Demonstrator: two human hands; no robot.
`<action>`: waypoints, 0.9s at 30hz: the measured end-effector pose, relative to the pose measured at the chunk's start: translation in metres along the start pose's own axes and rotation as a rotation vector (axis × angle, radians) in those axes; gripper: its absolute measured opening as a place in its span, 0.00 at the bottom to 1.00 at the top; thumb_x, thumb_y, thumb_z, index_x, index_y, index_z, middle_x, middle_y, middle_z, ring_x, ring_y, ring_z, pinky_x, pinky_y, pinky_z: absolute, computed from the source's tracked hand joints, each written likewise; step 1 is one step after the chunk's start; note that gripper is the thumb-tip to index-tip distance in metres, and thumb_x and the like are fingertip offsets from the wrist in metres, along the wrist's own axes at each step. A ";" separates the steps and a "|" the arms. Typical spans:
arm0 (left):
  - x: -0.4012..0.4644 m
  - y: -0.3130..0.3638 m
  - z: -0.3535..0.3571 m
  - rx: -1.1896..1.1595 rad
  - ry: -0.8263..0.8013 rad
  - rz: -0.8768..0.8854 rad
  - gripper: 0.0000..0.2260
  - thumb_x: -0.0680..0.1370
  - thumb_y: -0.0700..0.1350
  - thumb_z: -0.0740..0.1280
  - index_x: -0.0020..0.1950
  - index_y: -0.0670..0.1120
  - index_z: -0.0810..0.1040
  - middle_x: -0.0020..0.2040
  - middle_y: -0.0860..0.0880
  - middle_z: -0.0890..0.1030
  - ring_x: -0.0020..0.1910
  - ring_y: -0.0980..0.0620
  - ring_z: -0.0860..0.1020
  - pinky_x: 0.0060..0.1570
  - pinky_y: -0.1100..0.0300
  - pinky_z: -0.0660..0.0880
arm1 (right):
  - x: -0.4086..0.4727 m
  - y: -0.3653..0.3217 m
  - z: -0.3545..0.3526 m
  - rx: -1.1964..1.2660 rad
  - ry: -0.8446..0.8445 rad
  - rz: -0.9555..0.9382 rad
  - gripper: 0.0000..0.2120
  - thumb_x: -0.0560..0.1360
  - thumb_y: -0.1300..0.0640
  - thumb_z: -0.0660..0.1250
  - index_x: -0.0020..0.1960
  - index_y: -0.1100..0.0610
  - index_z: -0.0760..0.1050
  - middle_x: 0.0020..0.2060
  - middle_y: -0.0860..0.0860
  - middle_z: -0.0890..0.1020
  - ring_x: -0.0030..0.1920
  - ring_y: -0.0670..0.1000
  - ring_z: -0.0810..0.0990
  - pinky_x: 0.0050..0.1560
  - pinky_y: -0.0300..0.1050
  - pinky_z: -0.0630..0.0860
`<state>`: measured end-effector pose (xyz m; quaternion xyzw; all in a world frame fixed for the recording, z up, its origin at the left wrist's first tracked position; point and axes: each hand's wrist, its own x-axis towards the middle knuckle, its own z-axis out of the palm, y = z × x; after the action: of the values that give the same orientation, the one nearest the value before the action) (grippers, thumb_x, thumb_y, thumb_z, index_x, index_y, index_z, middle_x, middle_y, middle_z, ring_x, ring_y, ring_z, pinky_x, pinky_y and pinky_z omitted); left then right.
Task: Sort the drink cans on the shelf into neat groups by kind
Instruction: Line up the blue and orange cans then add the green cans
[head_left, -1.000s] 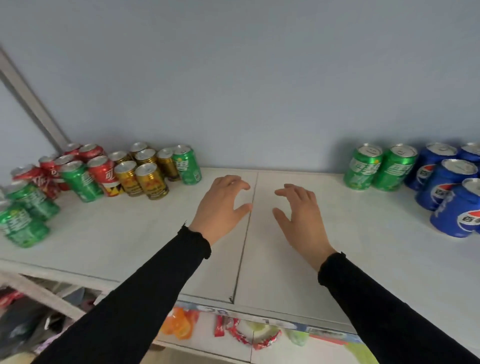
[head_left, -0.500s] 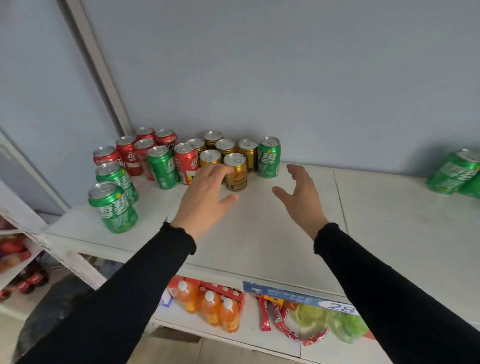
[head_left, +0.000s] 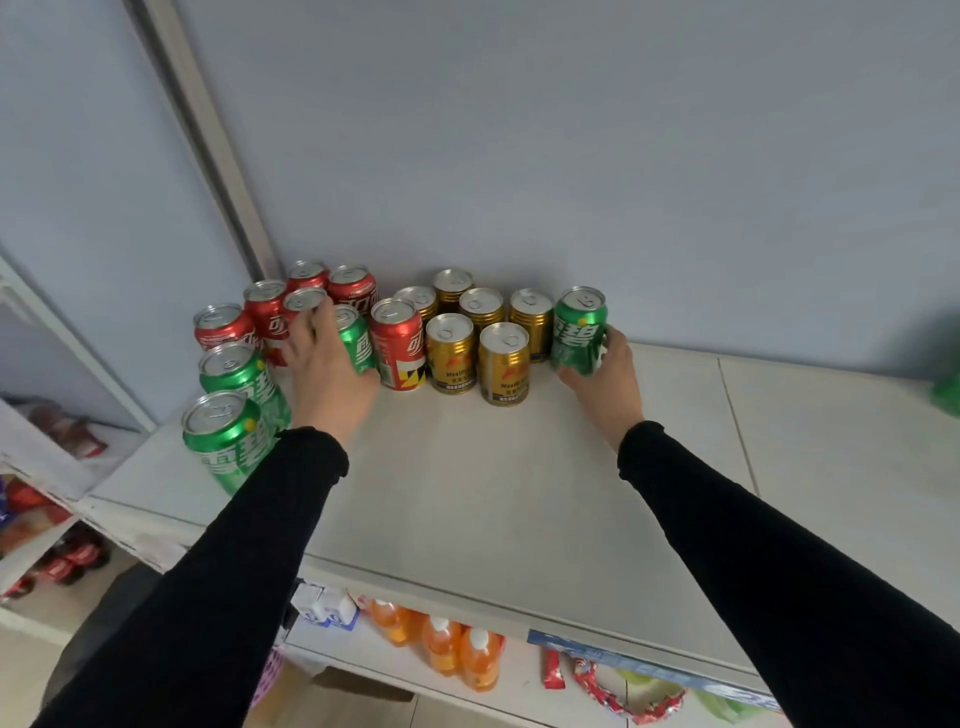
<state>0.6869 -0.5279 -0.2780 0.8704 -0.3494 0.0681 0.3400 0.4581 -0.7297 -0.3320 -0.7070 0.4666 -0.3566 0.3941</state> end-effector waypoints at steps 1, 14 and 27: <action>0.003 -0.003 0.002 0.011 -0.005 -0.014 0.42 0.71 0.42 0.74 0.80 0.48 0.54 0.75 0.42 0.59 0.75 0.38 0.57 0.72 0.41 0.58 | 0.003 0.001 0.003 0.032 0.004 0.002 0.38 0.71 0.56 0.76 0.76 0.56 0.60 0.70 0.55 0.71 0.69 0.55 0.72 0.68 0.56 0.73; 0.019 -0.018 0.009 -0.064 0.090 -0.020 0.35 0.70 0.44 0.78 0.72 0.46 0.64 0.68 0.41 0.68 0.68 0.40 0.68 0.62 0.45 0.68 | 0.012 0.000 0.021 0.048 0.138 0.052 0.33 0.67 0.50 0.80 0.66 0.54 0.67 0.58 0.51 0.79 0.58 0.53 0.79 0.56 0.51 0.79; -0.044 0.070 -0.026 -0.266 0.114 0.384 0.33 0.73 0.45 0.75 0.73 0.43 0.64 0.67 0.42 0.67 0.67 0.44 0.65 0.66 0.56 0.62 | -0.071 -0.012 -0.041 0.196 0.252 0.086 0.25 0.68 0.50 0.78 0.62 0.51 0.73 0.51 0.41 0.81 0.51 0.40 0.79 0.52 0.41 0.77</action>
<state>0.6115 -0.5235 -0.2362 0.7304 -0.4947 0.1339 0.4515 0.4050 -0.6691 -0.3131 -0.5942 0.5049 -0.4690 0.4147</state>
